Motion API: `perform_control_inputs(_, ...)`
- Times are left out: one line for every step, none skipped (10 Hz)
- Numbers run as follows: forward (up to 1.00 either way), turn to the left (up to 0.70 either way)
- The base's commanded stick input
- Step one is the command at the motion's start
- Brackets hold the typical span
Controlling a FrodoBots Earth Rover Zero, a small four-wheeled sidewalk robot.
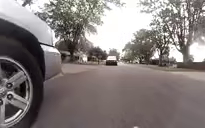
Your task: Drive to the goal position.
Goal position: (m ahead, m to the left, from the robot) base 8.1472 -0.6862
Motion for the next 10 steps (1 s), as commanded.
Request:
perform_control_inputs(0.7,-0.05)
perform_control_inputs(0.7,-0.05)
perform_control_inputs(0.7,-0.05)
perform_control_inputs(0.7,-0.05)
perform_control_inputs(0.7,-0.05)
perform_control_inputs(0.7,-0.05)
perform_control_inputs(0.7,-0.05)
perform_control_inputs(0.7,-0.05)
perform_control_inputs(0.7,-0.05)
perform_control_inputs(0.7,-0.05)
